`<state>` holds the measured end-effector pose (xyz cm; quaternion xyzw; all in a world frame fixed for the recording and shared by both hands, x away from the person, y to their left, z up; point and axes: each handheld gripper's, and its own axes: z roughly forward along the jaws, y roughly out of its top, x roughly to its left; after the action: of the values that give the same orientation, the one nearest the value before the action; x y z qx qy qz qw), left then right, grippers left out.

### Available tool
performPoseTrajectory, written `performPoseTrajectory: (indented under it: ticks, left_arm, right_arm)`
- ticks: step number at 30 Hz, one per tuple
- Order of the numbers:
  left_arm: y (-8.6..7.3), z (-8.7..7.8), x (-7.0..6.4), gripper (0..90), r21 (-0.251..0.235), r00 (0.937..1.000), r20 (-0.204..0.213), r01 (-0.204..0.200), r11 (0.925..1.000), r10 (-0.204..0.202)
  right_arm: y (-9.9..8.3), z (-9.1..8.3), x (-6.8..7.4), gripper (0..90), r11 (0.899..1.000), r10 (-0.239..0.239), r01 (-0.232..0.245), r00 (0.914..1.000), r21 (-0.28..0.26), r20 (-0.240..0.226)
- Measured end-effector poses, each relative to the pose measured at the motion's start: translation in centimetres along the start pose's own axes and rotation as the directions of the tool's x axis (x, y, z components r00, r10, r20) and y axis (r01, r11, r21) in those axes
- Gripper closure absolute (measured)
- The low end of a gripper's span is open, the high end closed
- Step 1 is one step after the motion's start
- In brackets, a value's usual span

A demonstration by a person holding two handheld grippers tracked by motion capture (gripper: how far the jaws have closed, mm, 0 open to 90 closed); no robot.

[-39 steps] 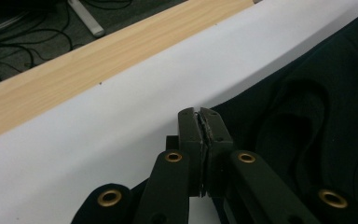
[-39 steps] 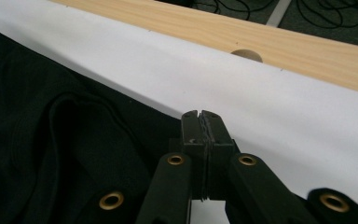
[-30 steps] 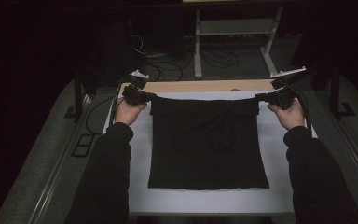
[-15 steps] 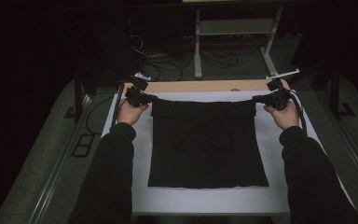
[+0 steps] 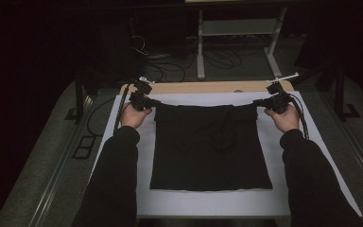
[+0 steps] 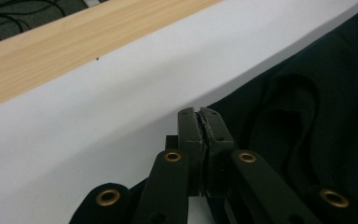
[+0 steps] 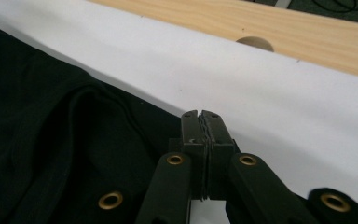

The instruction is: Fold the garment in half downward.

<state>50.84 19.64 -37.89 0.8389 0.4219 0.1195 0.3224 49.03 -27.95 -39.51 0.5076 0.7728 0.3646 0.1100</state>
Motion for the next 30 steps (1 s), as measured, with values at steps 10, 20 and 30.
performPoseTrajectory:
  ticks: [10,20,30]
  left_arm:
    - [-1.1,-0.3,0.2,60.7,-0.052,0.9984,0.017,0.055,0.9971,-0.054]
    - [-2.1,-1.8,0.2,35.1,-0.102,0.9922,0.081,0.103,0.9894,-0.095]
    - [-2.8,-3.0,-1.4,12.2,-0.125,0.9897,0.134,0.069,0.9898,-0.052]
  right_arm:
    - [-0.5,0.6,0.4,68.9,1.000,0.004,-0.004,0.9999,0.007,0.013]
    - [-0.9,-0.2,1.9,39.1,1.000,-0.021,0.022,0.9996,-0.016,0.018]
    - [-1.3,-1.7,3.1,13.4,0.998,-0.031,0.031,0.9995,-0.063,0.001]
